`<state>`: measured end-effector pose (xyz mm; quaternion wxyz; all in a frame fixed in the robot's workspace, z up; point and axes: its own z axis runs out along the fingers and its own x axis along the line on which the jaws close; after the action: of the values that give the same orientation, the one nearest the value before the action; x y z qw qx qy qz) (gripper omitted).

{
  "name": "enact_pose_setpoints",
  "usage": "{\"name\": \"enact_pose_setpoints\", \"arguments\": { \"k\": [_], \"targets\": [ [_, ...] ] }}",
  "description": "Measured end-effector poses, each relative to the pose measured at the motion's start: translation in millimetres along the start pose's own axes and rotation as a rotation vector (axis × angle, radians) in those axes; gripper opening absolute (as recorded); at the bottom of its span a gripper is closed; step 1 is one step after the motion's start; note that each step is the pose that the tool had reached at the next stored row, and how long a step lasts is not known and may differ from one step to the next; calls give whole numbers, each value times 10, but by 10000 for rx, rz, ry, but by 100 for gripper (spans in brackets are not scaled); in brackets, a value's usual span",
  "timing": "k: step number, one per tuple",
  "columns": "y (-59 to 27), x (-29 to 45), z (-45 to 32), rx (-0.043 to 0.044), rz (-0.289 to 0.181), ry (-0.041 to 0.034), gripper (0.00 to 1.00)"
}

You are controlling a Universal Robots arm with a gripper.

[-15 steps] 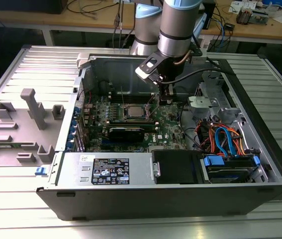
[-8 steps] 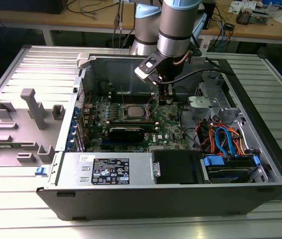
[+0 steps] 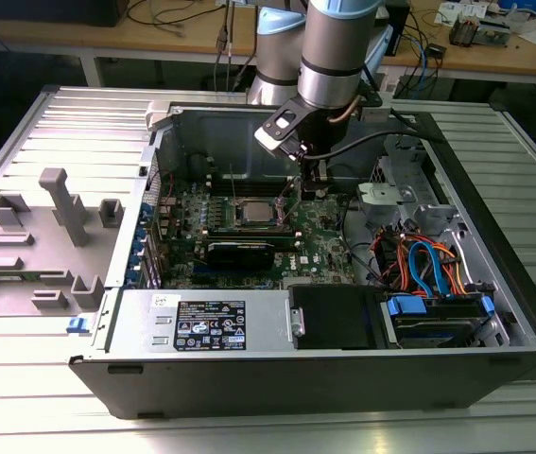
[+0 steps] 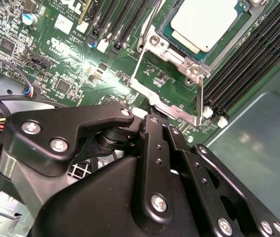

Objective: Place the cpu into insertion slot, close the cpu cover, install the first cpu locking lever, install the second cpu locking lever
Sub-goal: 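Close the cpu cover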

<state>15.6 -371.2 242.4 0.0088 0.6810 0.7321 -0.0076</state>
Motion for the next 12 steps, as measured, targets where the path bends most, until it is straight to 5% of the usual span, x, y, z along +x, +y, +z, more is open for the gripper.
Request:
{"name": "enact_pose_setpoints", "arguments": {
  "k": [12],
  "targets": [
    [-37,3,1,0,-1,0,11]
  ]
}}
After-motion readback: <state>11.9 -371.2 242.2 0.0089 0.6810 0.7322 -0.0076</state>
